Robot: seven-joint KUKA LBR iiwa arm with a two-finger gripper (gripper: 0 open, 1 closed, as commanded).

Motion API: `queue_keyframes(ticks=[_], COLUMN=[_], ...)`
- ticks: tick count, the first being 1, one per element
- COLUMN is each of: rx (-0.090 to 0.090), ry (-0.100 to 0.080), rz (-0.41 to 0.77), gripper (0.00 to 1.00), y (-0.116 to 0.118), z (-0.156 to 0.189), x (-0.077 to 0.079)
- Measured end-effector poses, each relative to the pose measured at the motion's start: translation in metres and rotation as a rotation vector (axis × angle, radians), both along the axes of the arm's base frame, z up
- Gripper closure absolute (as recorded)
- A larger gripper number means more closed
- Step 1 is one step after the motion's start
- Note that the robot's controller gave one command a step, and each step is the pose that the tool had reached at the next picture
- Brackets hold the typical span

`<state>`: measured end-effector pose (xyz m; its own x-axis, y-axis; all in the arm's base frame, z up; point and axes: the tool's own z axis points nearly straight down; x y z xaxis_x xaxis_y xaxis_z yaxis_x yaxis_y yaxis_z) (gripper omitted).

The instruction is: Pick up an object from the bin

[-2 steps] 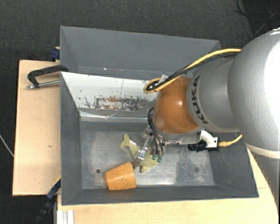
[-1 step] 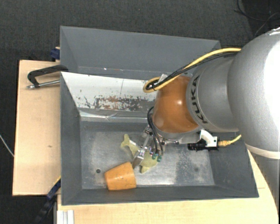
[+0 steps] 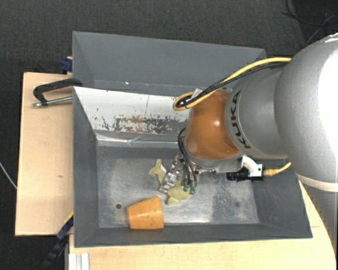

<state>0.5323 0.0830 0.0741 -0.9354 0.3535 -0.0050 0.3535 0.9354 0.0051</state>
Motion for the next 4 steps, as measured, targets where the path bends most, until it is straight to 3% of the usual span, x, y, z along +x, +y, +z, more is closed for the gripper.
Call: queue_keyframes(ticks=[1,2,4], rx=[0.0,-0.001,0.0], ry=[-0.001,0.002,-0.005], rz=[0.001,0.002,0.005], gripper=[1.0,1.0,1.0], y=[0.001,0.002,0.004], z=[0.027,0.028,0.125], x=[0.002,0.003,0.007])
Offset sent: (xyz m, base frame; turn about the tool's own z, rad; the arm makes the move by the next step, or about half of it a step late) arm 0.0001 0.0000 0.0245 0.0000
